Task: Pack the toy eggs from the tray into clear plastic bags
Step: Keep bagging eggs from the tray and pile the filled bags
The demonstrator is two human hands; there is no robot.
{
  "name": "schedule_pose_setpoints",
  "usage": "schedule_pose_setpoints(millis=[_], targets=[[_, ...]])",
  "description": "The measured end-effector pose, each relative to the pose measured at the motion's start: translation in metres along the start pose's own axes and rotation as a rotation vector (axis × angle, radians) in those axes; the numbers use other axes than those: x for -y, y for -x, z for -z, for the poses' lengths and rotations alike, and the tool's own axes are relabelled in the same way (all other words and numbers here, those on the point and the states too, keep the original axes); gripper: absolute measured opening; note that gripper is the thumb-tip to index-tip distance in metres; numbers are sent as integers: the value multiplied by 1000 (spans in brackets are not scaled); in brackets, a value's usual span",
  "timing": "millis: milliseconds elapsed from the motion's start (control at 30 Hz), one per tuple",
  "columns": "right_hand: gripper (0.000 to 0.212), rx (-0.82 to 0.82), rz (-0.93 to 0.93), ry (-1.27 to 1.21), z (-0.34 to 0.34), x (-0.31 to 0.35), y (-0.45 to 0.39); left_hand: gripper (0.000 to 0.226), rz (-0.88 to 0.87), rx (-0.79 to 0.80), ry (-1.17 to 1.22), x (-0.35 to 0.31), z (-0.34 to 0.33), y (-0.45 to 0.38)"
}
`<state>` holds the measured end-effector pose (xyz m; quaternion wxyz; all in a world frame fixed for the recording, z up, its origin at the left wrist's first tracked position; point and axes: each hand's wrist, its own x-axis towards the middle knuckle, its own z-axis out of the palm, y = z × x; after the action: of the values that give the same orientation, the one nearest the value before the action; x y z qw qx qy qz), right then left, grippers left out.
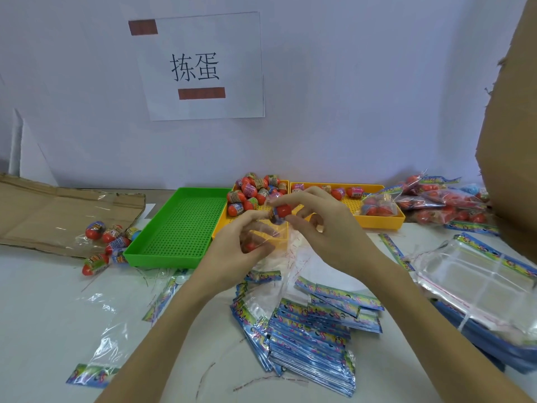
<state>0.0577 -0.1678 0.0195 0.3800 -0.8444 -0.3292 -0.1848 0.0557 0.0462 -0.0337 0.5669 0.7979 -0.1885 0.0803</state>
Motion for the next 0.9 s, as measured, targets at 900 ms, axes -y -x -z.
schedule_pose_setpoints(millis=[900], targets=[[22, 12, -19, 125, -3, -1, 3, 38, 13, -55, 138, -17, -2, 4]])
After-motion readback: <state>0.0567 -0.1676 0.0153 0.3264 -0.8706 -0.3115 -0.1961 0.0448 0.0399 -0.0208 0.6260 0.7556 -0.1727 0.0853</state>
